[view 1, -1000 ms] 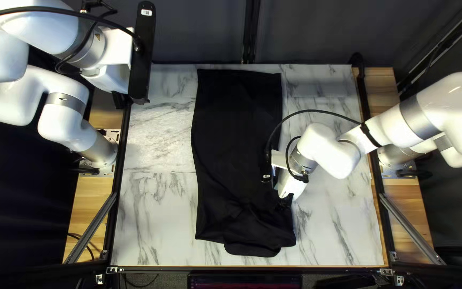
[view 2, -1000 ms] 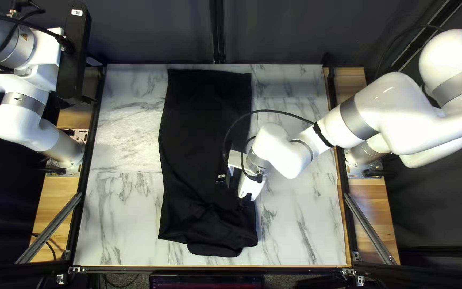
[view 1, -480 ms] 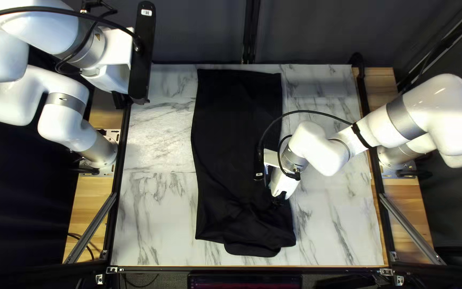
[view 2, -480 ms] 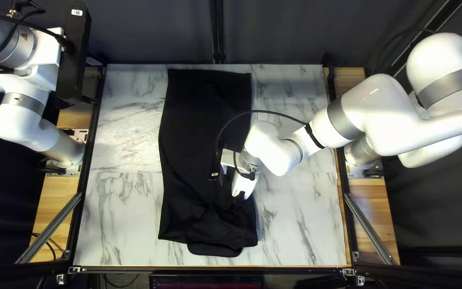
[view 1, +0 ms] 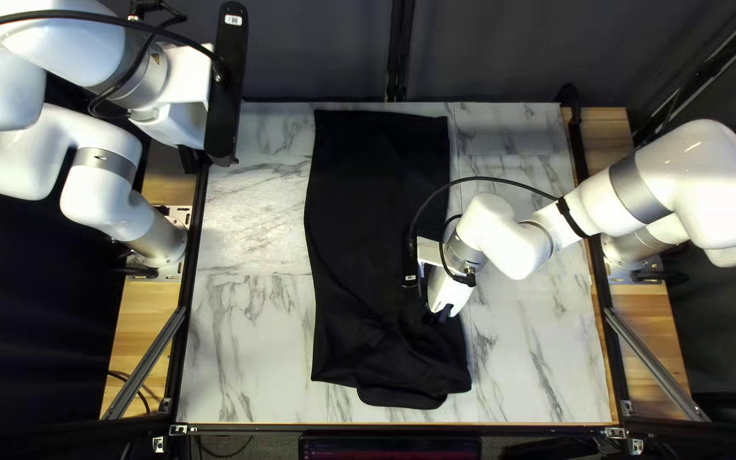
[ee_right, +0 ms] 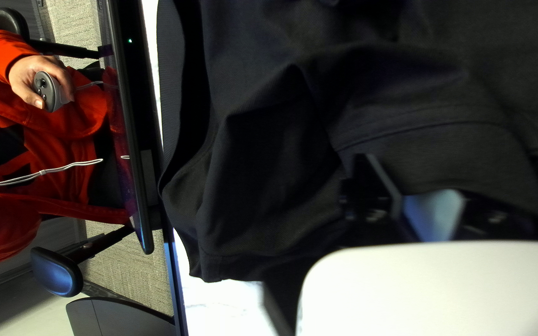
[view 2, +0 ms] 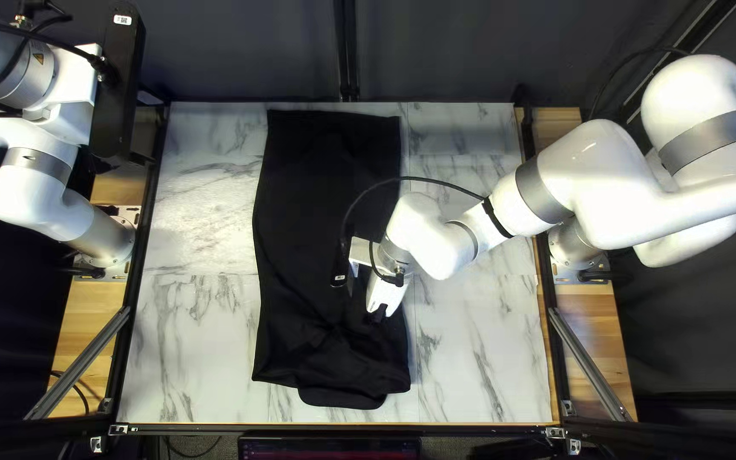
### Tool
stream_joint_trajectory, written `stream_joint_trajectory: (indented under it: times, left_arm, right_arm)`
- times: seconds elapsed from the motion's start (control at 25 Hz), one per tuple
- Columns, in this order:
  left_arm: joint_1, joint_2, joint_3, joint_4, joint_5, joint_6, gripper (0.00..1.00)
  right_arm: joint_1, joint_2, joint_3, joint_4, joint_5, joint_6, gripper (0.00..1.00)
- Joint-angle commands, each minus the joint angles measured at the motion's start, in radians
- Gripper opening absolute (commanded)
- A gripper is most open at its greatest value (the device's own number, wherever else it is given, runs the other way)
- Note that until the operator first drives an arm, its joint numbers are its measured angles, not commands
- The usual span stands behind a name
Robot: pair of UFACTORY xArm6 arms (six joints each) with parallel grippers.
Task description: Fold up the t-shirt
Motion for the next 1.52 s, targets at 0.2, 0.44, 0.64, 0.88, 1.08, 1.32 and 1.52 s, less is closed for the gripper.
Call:
stream_joint_trajectory:
  times: [0.2, 0.44, 0.64, 0.88, 1.08, 1.32, 1.52]
  left_arm:
    - [0.0, 0.0, 0.0, 0.0, 0.0, 0.0, 1.0]
    - [0.0, 0.0, 0.0, 0.0, 0.0, 0.0, 1.0]
    - [0.0, 0.0, 0.0, 0.0, 0.0, 0.0, 1.0]
    - [0.0, 0.0, 0.0, 0.0, 0.0, 0.0, 1.0]
    - [0.0, 0.0, 0.0, 0.0, 0.0, 0.0, 1.0]
    - [0.0, 0.0, 0.0, 0.0, 0.0, 0.0, 1.0]
    - [0.0, 0.0, 0.0, 0.0, 0.0, 0.0, 1.0]
  right_arm:
    - [0.012, -0.065, -0.062, -0.292, 0.033, 0.252, 0.0]
    - [0.018, -0.092, -0.067, -0.342, 0.034, 0.289, 0.0]
    - [0.011, -0.06, -0.114, -0.355, 0.04, 0.268, 0.0]
    - [-0.021, 0.085, -0.283, -0.393, 0.131, 0.165, 0.01]
    - [-0.008, 0.233, -0.469, -0.475, 0.256, 0.122, 0.05]
    - [-0.002, 0.308, -0.566, -0.512, 0.366, 0.065, 0.85]
    - [0.007, 0.224, -0.452, -0.468, 0.314, 0.034, 1.0]
